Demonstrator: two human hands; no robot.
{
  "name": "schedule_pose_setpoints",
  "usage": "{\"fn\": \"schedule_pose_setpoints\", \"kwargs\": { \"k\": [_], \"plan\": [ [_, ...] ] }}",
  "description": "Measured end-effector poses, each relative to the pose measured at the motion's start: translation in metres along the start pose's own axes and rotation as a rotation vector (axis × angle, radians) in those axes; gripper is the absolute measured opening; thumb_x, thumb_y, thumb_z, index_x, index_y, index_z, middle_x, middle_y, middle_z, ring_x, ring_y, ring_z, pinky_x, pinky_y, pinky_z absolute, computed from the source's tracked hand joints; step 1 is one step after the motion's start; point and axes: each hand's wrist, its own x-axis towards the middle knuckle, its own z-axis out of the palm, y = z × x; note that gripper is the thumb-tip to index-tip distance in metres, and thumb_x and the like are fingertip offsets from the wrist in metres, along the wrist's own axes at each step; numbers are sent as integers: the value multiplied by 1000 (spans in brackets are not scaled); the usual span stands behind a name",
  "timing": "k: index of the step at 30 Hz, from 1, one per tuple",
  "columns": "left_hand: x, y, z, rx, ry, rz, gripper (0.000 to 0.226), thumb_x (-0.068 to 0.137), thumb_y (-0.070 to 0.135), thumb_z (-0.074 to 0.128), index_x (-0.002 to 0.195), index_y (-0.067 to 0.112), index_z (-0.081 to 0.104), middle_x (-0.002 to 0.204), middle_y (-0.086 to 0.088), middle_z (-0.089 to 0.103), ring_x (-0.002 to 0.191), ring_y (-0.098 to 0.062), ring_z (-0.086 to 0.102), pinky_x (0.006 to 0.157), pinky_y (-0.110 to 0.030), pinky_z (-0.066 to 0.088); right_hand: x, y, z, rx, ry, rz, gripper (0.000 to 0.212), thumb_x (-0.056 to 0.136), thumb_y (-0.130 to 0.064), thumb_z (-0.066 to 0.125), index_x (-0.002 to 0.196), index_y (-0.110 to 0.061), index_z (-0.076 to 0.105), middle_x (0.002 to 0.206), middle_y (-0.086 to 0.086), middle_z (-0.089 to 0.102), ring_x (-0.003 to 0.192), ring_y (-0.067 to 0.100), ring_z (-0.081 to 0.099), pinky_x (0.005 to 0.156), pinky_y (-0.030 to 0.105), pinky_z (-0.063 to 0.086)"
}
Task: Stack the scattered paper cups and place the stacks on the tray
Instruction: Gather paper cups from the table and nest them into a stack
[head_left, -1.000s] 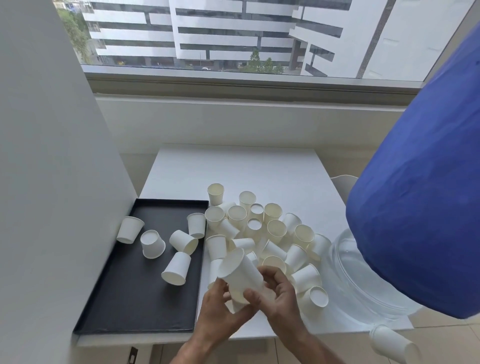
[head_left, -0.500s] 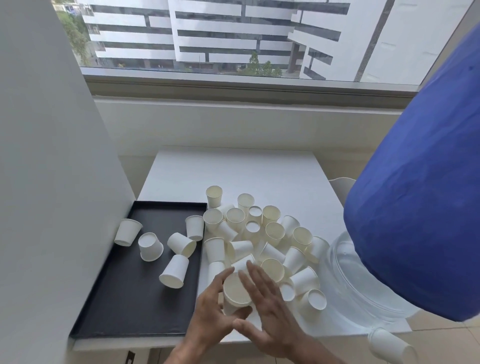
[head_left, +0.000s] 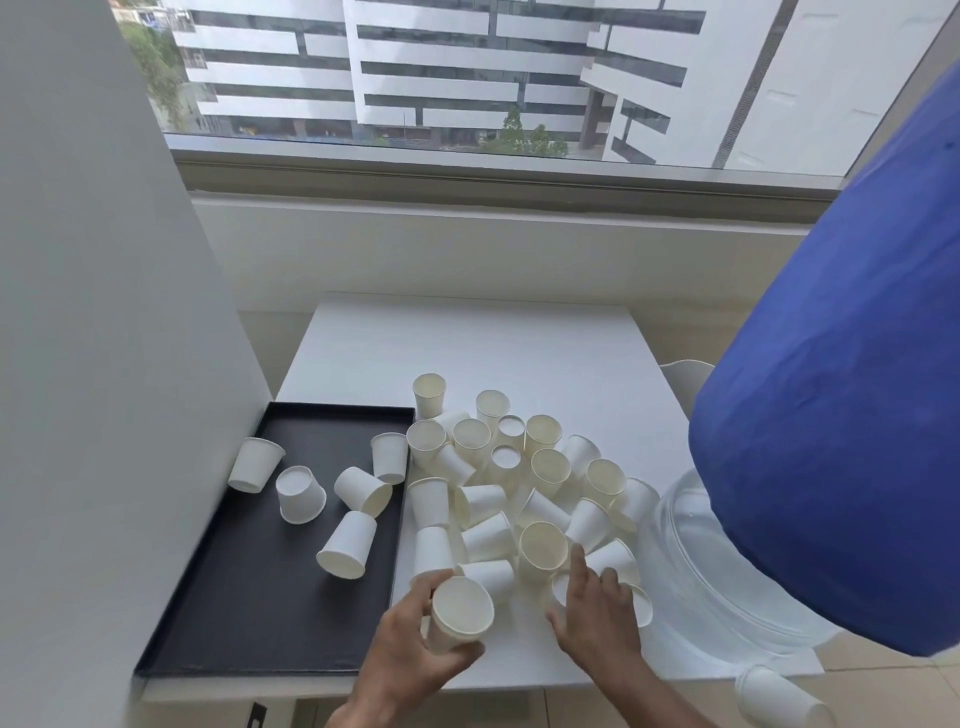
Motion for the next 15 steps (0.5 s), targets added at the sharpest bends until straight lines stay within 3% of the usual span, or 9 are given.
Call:
{"fn": "schedule_pose_setpoints", "kwargs": {
  "k": [3, 5, 8, 10, 13, 15],
  "plan": [
    [-1, -5, 2, 25, -19, 12, 73, 59, 39, 89, 125, 41, 56, 114, 18, 68, 99, -5, 64, 75, -32, 61, -3, 0, -5, 11, 0, 28, 91, 82, -56, 54, 152, -18, 11, 112, -1, 64, 107, 24, 51, 87, 39, 41],
    [-1, -8, 1, 36, -17, 16, 74, 59, 39, 88, 125, 42, 55, 113, 18, 68, 99, -5, 64, 74, -31, 61, -8, -1, -13, 165, 24, 48, 81, 75, -55, 54, 146, -27, 28, 100, -5, 65, 99, 22, 55, 80, 36, 46],
    [1, -13, 1, 48, -34, 19, 76, 59, 41, 88, 126, 42, 54, 112, 19, 68, 99, -6, 64, 74, -30, 61, -17, -1, -29, 619, 112, 116, 52, 65, -56, 66, 113, -37, 59, 89, -8, 67, 84, 18, 62, 69, 31, 48],
    [2, -16, 2, 51, -47, 18, 76, 59, 43, 88, 126, 42, 53, 111, 19, 68, 99, -6, 64, 73, -27, 60, -18, -4, -44, 1070, 144, 180, 40, 58, -56, 74, 92, -36, 68, 79, -7, 68, 68, 15, 60, 63, 28, 47],
    [4, -14, 6, 26, -46, 20, 76, 58, 44, 89, 125, 45, 53, 111, 20, 68, 100, -5, 64, 74, -25, 59, -20, -16, -64, 1548, 71, 196, 45, 55, -52, 78, 95, -31, 70, 83, 0, 72, 73, 15, 63, 68, 31, 47],
    [6, -9, 10, -7, -41, 22, 79, 57, 45, 90, 127, 47, 53, 112, 24, 66, 102, -1, 63, 77, -31, 61, -24, -26, -71, 1668, 0, 150, 48, 56, -42, 83, 100, -27, 70, 91, 5, 74, 85, 23, 66, 77, 38, 50]
  ]
}}
